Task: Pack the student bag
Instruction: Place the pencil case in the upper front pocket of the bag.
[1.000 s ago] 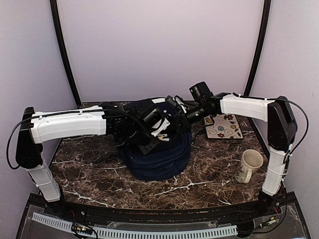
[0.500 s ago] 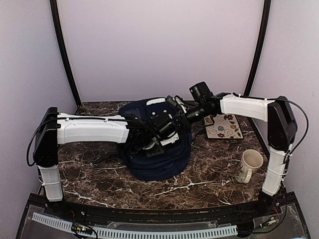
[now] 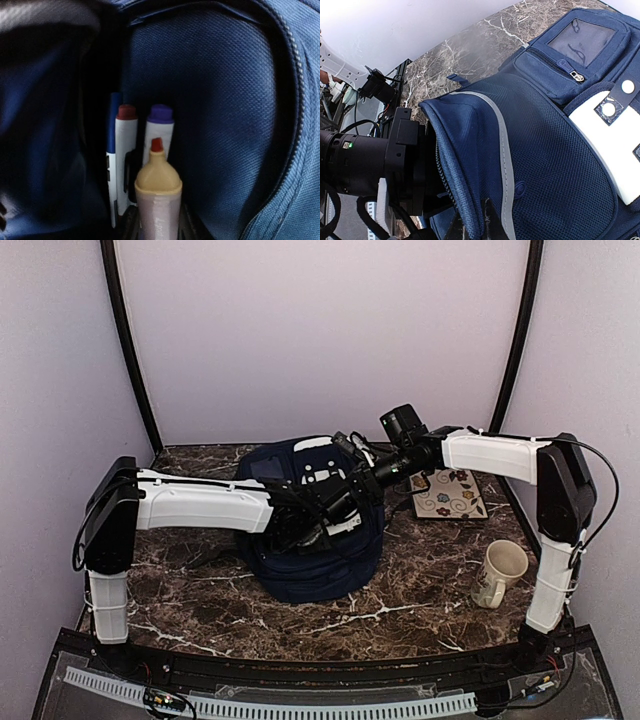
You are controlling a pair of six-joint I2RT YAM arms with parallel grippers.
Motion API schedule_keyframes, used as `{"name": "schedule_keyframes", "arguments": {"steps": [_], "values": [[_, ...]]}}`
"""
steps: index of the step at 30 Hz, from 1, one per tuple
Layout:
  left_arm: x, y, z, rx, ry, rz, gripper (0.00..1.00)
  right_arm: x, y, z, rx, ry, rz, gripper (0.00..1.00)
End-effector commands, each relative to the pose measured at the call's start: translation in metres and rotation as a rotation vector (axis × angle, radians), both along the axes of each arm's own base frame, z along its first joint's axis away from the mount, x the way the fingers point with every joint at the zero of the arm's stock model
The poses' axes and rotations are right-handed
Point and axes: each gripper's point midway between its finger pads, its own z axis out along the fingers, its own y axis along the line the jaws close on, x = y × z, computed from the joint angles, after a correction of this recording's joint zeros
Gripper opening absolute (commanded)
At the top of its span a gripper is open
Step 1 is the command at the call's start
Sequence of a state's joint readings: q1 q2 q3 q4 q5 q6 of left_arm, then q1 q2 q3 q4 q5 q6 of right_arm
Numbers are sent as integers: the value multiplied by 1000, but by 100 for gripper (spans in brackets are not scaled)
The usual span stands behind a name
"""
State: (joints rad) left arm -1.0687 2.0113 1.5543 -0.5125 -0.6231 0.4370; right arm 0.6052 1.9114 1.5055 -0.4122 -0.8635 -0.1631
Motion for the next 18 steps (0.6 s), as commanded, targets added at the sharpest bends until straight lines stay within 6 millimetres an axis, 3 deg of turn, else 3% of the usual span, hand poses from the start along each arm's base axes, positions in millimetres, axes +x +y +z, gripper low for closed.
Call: {"name": "schedule_keyframes", "arguments": {"steps": [1,7,11,18], "values": [[1,3,15,-33,-3,25,35,-7,7,28,85,-11,52,0],[-17,4,39,-113,24,36,42,-7,7,28,84,-9,52,0],[-46,6,56,-185,76,25,43,-7,8,26,82,-7,52,0],[-93,40,76,-440,172,58,47,-5,8,21,73,-5,53,0]]}}
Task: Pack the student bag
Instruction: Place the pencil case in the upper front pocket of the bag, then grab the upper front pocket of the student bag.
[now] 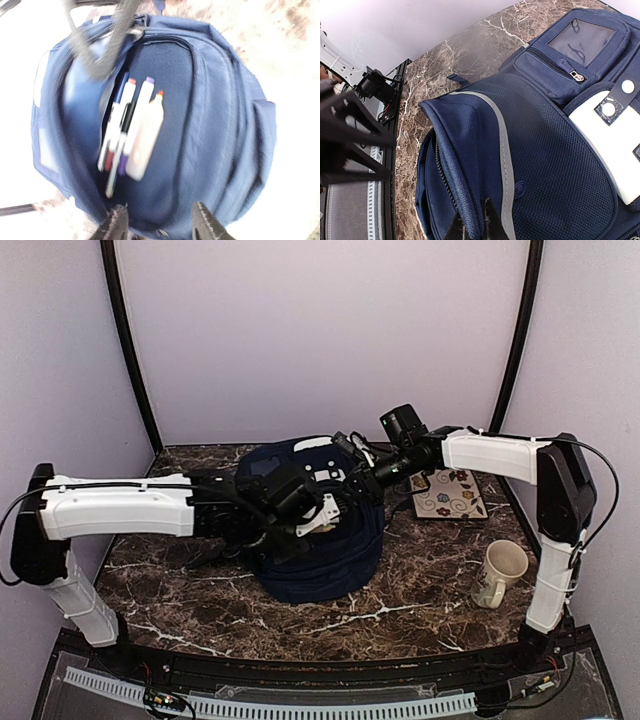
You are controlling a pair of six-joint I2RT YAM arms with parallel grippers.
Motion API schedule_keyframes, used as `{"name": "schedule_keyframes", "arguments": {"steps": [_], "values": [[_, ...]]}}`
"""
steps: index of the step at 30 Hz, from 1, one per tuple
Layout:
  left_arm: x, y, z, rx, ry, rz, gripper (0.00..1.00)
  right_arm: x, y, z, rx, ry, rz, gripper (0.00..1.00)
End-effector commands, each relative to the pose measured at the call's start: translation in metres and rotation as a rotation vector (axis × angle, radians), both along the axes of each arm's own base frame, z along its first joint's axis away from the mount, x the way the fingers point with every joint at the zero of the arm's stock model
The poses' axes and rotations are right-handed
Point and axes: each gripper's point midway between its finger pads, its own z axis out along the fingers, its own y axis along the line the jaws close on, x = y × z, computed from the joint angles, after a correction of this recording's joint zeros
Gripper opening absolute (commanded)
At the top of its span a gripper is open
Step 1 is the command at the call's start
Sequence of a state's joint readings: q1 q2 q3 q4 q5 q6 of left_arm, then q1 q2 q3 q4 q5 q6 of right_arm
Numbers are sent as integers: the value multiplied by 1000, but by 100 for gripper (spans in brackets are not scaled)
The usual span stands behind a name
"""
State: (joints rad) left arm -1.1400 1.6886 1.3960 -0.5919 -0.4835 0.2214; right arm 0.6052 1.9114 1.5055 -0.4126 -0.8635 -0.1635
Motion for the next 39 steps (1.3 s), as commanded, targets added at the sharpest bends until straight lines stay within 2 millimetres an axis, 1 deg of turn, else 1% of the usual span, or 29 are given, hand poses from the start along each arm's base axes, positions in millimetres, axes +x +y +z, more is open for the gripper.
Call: {"name": "schedule_keyframes", "arguments": {"steps": [1,3,4,6,8,11,13,18,21,24,26,28,30,32,33,36,37,39], "values": [[-26,28,17,-216,69,60,50,-5,8,20,69,-1,54,0],[-25,42,19,-294,81,119,54,-5,8,20,65,-3,54,0],[-19,54,16,-320,99,171,54,-4,8,20,62,-13,55,1],[-11,71,7,-404,188,249,52,-1,5,22,42,-50,48,3],[-9,78,0,-510,275,254,52,3,3,23,19,-97,41,4],[1,93,-13,-554,287,288,53,1,-3,24,-18,-161,58,4],[7,99,-17,-578,301,305,53,-3,-8,24,-32,-200,83,4],[14,106,-28,-615,290,308,51,-16,-18,25,-65,-277,172,3],[9,102,-39,-618,306,265,50,-26,-27,19,-102,-310,237,1],[-2,88,-45,-649,377,197,48,-29,-36,12,-149,-347,253,1],[-2,85,-49,-655,389,195,47,-28,-41,8,-179,-370,250,1],[-2,85,-56,-655,388,195,46,-30,-43,9,-195,-383,258,1],[-1,86,-62,-650,382,199,46,-32,-46,13,-203,-398,270,3],[-2,87,-63,-648,374,190,46,-38,-48,23,-195,-412,296,7],[-2,87,-63,-652,369,183,46,-45,-48,34,-171,-416,326,12],[-6,88,-61,-676,351,155,46,-66,-47,71,-69,-409,414,36],[-6,87,-59,-686,339,142,45,-69,-46,79,-51,-409,432,41],[-6,89,-61,-680,322,134,43,-69,-41,92,-26,-398,443,45]]}}
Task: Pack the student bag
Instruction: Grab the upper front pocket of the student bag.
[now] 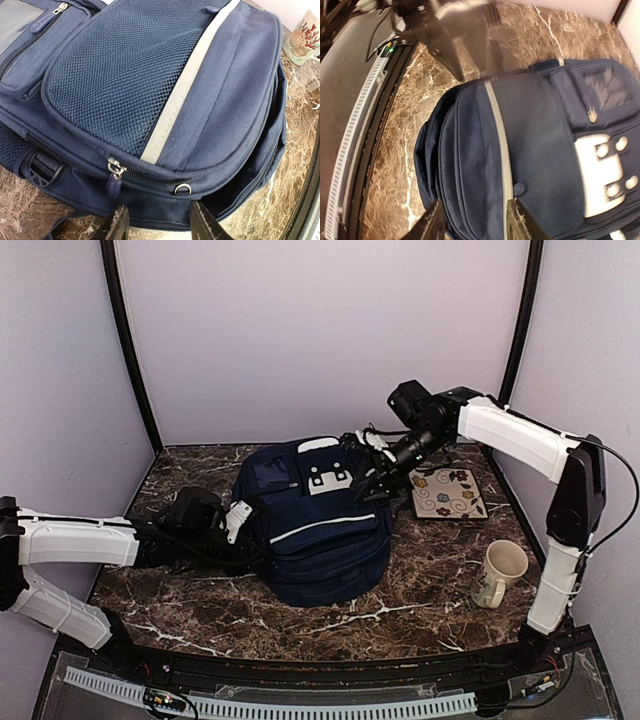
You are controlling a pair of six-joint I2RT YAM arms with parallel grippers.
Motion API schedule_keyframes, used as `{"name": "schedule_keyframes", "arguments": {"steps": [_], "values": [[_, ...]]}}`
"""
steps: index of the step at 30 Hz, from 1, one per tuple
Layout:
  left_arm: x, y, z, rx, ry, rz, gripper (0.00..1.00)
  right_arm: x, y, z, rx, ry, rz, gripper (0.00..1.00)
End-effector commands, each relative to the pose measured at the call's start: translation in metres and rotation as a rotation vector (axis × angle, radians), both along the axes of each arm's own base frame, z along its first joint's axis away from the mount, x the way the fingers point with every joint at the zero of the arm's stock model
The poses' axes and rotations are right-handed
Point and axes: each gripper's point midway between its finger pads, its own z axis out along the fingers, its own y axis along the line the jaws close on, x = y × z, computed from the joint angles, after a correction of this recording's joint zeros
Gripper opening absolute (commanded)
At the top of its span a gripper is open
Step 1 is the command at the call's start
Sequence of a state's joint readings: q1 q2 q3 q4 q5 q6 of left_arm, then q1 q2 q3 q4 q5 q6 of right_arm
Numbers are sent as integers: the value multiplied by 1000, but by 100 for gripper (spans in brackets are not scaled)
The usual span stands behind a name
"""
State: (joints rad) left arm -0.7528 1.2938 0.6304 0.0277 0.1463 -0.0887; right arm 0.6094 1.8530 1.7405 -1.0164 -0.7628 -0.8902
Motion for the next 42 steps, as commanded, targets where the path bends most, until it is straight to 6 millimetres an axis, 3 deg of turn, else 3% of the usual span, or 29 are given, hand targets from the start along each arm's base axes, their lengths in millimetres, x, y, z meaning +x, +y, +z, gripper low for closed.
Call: {"name": "schedule_keyframes", "arguments": {"steps": [1,6,11,17,23,27,34,42], "values": [[1,-2,11,-39,-80,-34,40,-26,2,59,106,21,96,45],[10,2,-4,23,-116,-20,40,28,33,43,145,52,-122,44],[15,4,-10,40,-151,-28,42,51,53,8,142,165,-215,40],[22,10,-25,39,-121,-29,42,43,59,-43,55,237,-222,39],[33,13,-34,27,-101,-32,46,42,55,-70,6,257,-233,39],[40,14,-28,-54,-83,-58,47,39,56,-89,-24,299,-224,38],[37,-9,-29,-110,-45,-190,44,39,57,-104,-50,342,-222,38],[23,-22,-19,-190,-13,-277,29,38,56,-114,-66,365,-220,38]]}}
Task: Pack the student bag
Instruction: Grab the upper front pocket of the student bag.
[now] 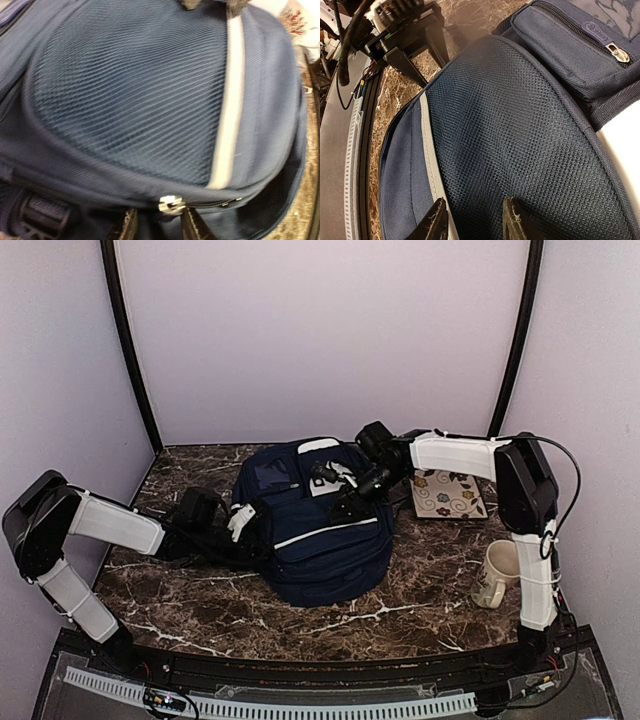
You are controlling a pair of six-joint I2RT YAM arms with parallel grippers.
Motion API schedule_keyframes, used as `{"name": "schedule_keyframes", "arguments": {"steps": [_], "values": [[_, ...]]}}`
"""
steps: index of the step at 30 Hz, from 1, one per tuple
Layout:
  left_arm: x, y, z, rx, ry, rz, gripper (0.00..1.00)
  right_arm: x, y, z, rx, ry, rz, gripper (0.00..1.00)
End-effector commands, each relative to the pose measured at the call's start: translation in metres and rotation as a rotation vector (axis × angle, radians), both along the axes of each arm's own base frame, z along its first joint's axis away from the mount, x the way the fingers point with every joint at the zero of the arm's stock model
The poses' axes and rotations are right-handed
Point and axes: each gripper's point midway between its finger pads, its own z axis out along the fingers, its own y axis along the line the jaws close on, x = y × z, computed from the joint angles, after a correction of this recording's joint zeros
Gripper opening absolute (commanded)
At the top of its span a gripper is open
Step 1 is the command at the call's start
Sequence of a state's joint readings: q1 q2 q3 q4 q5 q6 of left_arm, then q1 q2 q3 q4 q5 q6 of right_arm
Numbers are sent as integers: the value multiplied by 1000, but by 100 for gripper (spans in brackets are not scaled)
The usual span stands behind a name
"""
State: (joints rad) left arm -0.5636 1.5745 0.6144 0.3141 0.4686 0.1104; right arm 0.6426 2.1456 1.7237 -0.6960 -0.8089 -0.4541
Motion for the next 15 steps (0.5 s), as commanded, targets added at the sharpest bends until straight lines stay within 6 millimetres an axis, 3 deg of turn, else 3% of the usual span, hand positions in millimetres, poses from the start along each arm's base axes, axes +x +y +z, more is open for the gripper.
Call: {"name": "schedule_keyframes", "arguments": {"steps": [1,15], "values": [[-12,-19,27,-113,-13,-104,27,-2,2,-11,-17,27,8,38],[-21,3,29,-103,-39,24,0,-1,5,-15,-19,46,10,37]]}}
